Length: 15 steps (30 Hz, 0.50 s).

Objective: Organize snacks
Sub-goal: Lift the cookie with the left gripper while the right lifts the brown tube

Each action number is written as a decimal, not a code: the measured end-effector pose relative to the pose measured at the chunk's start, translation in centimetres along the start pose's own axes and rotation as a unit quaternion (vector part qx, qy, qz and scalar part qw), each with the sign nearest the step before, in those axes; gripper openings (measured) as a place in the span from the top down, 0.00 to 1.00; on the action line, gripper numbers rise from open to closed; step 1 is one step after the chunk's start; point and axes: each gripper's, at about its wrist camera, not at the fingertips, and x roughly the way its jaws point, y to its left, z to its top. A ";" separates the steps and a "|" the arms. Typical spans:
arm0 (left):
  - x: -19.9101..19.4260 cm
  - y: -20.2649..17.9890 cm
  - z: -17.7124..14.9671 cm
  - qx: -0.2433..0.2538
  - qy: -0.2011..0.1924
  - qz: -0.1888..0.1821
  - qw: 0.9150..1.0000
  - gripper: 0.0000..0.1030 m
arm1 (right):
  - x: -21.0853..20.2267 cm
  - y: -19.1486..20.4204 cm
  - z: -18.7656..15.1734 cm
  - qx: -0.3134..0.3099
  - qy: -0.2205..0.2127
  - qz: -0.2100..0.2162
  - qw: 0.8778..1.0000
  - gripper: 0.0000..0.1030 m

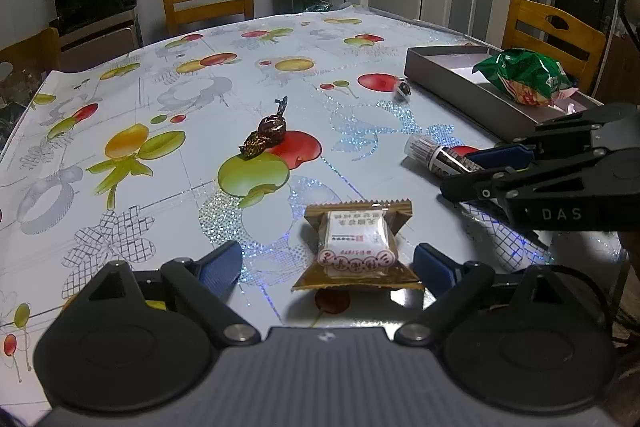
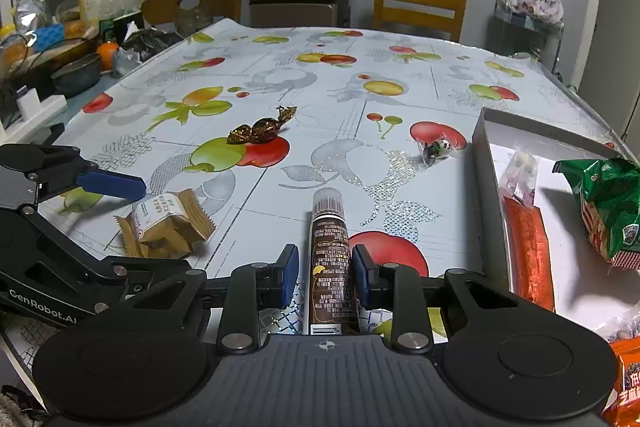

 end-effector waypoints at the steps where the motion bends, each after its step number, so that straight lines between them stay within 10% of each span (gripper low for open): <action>1: 0.0 0.0 0.0 0.001 -0.001 0.001 1.000 0.10 | 0.0 0.0 0.0 0.000 0.000 0.000 1.000 0.71; 15: -0.9 -0.7 0.1 0.017 -0.019 -0.015 1.000 0.54 | -0.3 -0.1 -0.3 -0.001 -0.006 0.002 1.000 0.75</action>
